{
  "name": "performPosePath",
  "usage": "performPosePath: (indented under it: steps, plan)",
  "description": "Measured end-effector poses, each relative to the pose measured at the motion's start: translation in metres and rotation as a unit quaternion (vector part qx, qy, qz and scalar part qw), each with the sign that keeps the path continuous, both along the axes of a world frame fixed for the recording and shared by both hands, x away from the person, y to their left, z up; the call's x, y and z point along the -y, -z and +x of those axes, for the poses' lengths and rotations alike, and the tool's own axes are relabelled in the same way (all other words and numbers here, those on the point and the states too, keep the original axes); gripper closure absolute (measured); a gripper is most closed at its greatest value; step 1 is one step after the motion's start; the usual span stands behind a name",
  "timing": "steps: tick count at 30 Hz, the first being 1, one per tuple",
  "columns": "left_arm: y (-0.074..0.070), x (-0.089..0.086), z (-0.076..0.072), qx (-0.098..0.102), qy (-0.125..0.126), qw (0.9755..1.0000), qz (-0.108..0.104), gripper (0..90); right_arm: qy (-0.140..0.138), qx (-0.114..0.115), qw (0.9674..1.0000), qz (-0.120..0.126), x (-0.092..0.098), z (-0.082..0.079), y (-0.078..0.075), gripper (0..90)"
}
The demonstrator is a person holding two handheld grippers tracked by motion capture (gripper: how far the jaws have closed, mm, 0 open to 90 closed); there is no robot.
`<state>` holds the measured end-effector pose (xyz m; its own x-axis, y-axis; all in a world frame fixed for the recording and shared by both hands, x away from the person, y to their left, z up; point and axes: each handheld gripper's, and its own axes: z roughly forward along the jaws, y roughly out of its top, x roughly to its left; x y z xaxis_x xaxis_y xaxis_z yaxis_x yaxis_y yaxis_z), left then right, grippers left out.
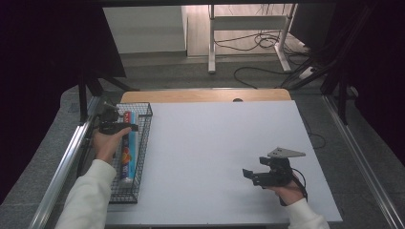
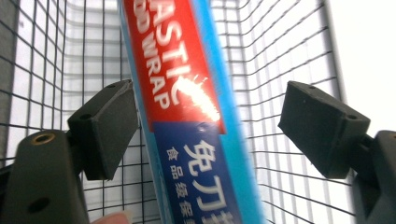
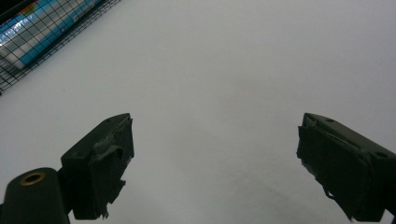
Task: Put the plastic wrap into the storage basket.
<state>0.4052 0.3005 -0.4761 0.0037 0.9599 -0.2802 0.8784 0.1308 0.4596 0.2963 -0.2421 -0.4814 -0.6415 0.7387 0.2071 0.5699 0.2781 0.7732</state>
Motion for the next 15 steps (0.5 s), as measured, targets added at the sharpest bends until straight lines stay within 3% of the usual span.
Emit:
performPosePath:
  steps: [5,7,12,15]
  plan:
    - [-0.004,0.002,-0.007,0.018,0.016,0.9996,-0.012,16.4,0.001,0.003,1.0,0.0,0.0,-0.001,-0.001,11.1]
    - [-0.01,0.004,-0.014,0.039,0.025,0.9987,-0.019,16.3,0.001,0.003,1.0,0.0,0.001,-0.002,-0.001,11.1]
    - [-0.028,0.011,-0.04,0.077,0.078,0.9939,-0.009,16.3,0.0,0.004,1.0,0.001,0.001,-0.002,-0.001,11.2]
    - [-0.036,0.015,-0.057,0.095,0.096,0.9909,-0.004,16.7,0.0,0.006,1.0,0.0,0.001,-0.002,-0.002,11.1]
